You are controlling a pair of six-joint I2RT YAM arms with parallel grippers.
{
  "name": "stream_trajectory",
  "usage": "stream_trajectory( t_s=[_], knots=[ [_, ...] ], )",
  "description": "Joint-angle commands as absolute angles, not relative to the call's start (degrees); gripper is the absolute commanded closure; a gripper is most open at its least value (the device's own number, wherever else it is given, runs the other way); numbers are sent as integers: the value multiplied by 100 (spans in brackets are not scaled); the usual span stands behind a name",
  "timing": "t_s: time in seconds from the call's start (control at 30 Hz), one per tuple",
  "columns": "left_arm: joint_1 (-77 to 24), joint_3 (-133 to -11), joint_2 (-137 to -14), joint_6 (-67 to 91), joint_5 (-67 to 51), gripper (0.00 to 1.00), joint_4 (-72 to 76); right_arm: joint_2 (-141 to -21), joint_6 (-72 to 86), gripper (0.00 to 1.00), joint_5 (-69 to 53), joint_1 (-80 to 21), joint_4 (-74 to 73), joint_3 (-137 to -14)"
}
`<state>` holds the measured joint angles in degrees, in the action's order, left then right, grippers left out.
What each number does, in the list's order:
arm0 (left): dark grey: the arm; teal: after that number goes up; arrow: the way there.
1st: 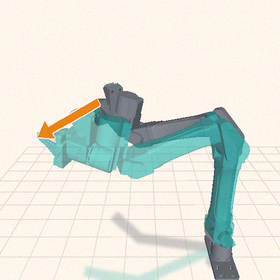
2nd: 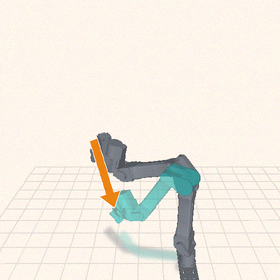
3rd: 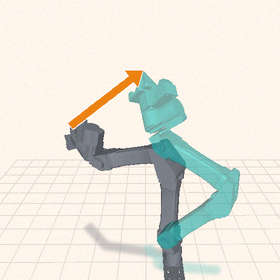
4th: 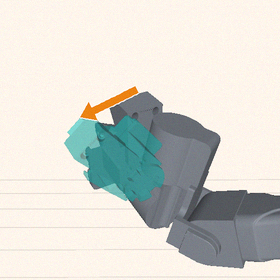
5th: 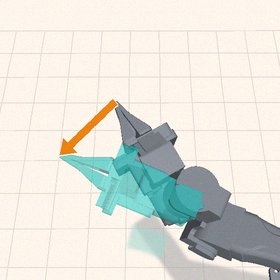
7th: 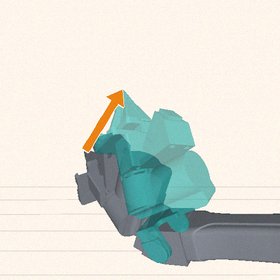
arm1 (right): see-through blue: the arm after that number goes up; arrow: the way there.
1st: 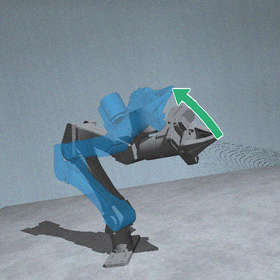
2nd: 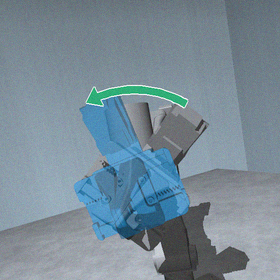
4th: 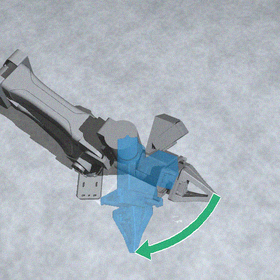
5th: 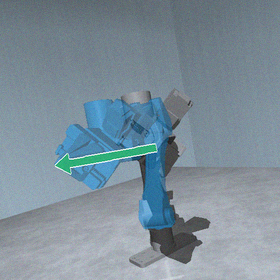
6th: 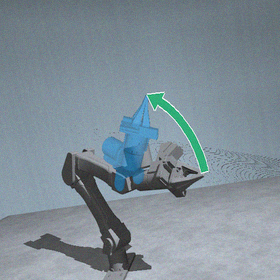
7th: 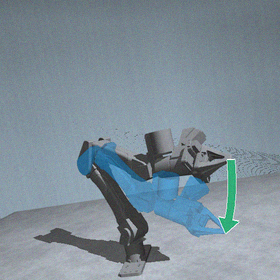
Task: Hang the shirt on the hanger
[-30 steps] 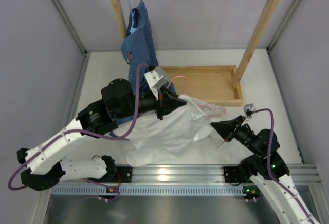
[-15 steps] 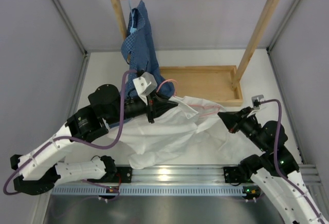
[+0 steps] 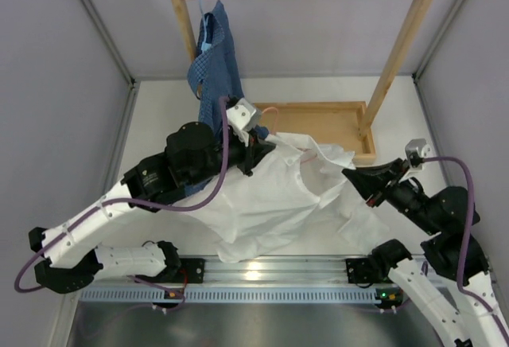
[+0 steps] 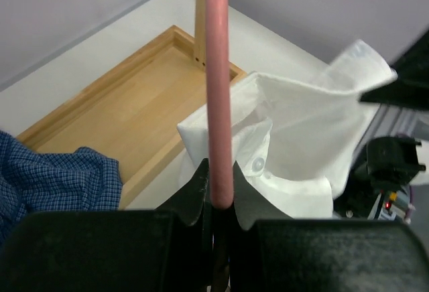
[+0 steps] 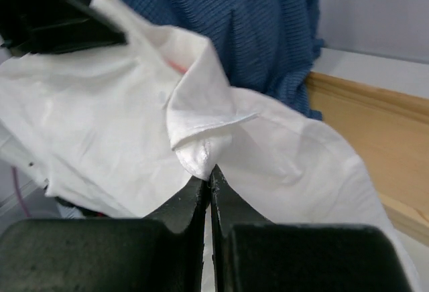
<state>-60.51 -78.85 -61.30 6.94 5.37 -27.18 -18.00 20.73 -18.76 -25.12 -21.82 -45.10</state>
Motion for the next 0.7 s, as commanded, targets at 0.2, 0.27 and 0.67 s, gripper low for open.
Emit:
stream_trajectory(
  t_s=[0.2, 0.27, 0.67],
  knots=[
    [-6012, -8673, -6704, 1862, 1477, 100, -528, -1126, 2548, 100, -3419, -2540, -1328, -3280],
    [-5915, -8832, -6872, 2047, 1232, 100, -423, -1046, 2602, 100, -3104, -2540, -1318, -2919],
    [-5335, -7401, -6689, 1793, -1064, 100, 976, -729, 1890, 39, -889, -2549, -4585, -4841]
  ],
)
